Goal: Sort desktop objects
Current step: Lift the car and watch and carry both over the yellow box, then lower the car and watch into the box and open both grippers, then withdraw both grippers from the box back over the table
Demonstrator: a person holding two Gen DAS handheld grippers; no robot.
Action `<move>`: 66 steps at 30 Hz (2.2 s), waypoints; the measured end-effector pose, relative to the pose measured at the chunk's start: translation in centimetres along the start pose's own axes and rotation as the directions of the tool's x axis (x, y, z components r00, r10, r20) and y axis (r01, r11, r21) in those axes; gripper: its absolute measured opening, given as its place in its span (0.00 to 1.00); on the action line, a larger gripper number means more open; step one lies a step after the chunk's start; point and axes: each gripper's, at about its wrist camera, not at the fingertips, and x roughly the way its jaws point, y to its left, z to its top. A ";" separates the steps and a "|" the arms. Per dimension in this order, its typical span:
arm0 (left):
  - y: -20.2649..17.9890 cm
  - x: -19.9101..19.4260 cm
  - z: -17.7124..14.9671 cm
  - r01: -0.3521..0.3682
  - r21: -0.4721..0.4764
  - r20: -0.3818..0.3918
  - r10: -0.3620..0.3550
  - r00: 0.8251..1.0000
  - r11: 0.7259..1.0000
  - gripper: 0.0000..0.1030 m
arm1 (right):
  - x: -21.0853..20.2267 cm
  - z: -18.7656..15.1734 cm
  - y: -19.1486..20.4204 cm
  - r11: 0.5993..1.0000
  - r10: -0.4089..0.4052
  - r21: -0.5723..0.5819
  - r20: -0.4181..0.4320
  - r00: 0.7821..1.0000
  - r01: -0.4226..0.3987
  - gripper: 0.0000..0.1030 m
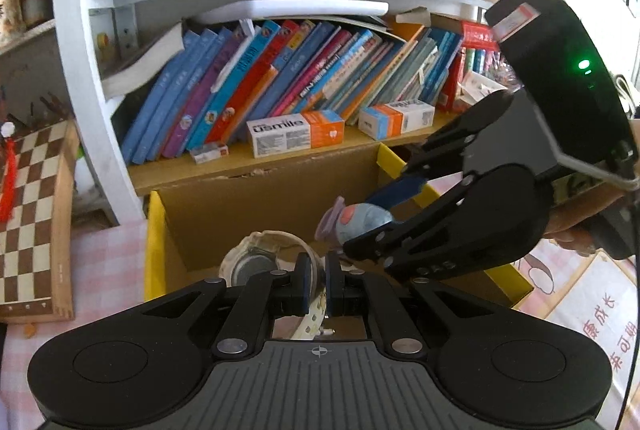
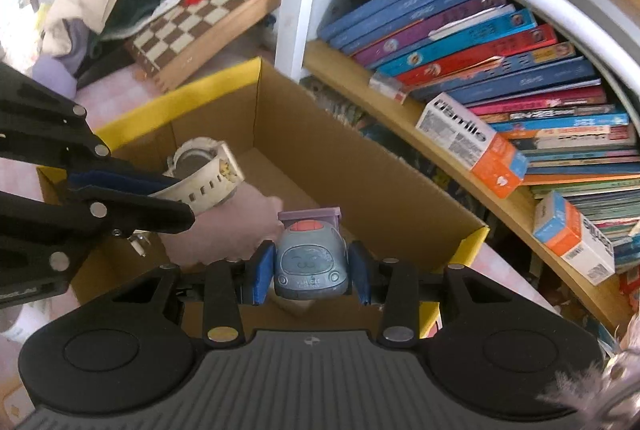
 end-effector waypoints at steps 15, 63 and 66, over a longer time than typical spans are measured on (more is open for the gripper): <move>-1.8 3.4 -0.9 0.051 0.046 -0.165 -0.042 0.985 0.998 0.05 | 3.2 -0.4 -0.1 0.996 0.048 -0.065 -0.090 0.995 -0.054 0.37; 0.0 -7.3 -2.0 -0.106 -0.127 0.042 0.112 0.993 0.986 0.82 | -3.4 -0.7 0.1 0.999 -0.004 0.035 0.024 1.000 0.003 0.68; -0.1 -8.6 -2.2 -0.111 -0.132 0.065 0.120 0.991 0.985 0.83 | -5.3 -1.2 0.4 0.998 -0.017 0.058 0.055 0.998 0.014 0.71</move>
